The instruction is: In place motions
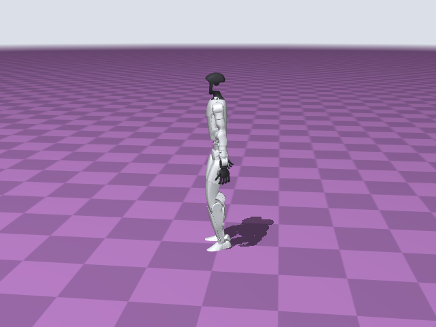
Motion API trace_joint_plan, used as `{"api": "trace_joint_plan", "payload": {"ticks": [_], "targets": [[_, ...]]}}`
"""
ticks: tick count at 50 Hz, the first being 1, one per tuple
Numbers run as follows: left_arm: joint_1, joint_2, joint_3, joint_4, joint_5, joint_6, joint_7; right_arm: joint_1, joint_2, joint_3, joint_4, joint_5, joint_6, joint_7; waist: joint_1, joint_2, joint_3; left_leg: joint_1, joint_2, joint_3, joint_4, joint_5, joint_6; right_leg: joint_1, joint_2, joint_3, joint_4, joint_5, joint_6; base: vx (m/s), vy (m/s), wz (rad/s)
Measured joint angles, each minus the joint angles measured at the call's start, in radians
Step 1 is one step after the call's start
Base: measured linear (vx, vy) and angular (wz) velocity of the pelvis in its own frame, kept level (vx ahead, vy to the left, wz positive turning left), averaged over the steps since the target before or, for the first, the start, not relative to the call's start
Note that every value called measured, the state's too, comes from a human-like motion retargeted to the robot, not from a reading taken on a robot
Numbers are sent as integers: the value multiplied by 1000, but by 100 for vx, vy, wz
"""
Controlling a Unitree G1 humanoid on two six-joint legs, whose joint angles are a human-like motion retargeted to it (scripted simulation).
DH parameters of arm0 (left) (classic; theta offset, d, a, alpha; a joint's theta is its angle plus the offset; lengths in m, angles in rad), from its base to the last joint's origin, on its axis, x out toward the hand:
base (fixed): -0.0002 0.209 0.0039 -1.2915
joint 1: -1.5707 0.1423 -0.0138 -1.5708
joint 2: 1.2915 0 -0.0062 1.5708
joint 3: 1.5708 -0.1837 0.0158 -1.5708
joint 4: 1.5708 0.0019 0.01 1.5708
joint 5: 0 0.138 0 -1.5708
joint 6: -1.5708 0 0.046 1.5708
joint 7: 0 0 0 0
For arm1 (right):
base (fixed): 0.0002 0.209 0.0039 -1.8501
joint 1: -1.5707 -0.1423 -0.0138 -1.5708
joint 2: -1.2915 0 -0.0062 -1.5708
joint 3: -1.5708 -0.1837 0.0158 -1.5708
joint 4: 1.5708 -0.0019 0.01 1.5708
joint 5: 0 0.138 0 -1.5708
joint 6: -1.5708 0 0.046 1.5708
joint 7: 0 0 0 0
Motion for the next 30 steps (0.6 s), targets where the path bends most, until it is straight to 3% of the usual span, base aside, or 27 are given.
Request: {"api": "trace_joint_plan", "payload": {"ticks": [2, 3, 5, 7, 10, 15, 20, 25, 30], "targets": [[-13, 6, 1, 15, -2, 0, -4, -14, -7, -9, 29, 2, 8, 2, -20, 32, -3, 99, 12, 46, -108, -142, 4, 6, 24, -17, 5, -13, 4, 6, -7, 27], [-15, 5, 1, 21, 0, -1, -4, -14, -9, -11, 36, 2, 9, 2, -26, 46, -7, 131, 23, 75, -179, -120, 9, 11, 39, -21, 0, -15, 6, 8, -7, 47], [-22, 4, 7, 31, 5, 1, -9, -19, -9, -14, 44, 1, 16, -1, -91, 67, -21, 154, 11, -62, -277, -57, -15, 18, 38, -84, -13, -19, 12, -2, -8, 94], [-43, 5, 15, 30, 5, 1, -10, -34, 2, -19, 31, 16, 15, -8, -107, 58, 2, 153, 20, -27, -299, -23, -32, 23, 27, -95, -12, -21, 20, -22, -7, 45], [-59, 7, -23, 11, 1, -8, 0, -33, 2, -28, 0, 56, -24, 8, -83, 46, 25, 160, -8, -72, -303, -30, -4, 37, 12, -109, -19, -19, 33, -9, -2, 9], [-35, -4, -6, 3, 28, -10, -1, -42, 5, -5, -48, -2, -10, 37, -14, 30, 13, 174, -22, -22, -295, -58, 9, 38, -9, -90, -6, -26, 45, 3, -2, -45], [5, -10, 27, 43, 17, -5, -20, -54, 13, 3, -107, -71, -68, 20, -47, 56, 9, 171, -9, -58, -263, -82, 18, 20, -8, -101, 98, -81, 39, 7, -6, 24], [25, 16, 21, 71, 39, 3, -24, -47, 13, -5, -117, -89, -85, -28, -71, 102, 13, 155, 46, -92, -223, -101, 27, -170, 2, -41, 428, -89, 40, 3, -9, 18], [-28, 36, 0, 124, 56, 19, -1, -17, -2, -36, -78, -48, -70, -25, -106, 87, 60, 187, 23, -112, -202, -103, 61, -340, -42, -116, 271, -119, 14, -4, -5, 30]]}}
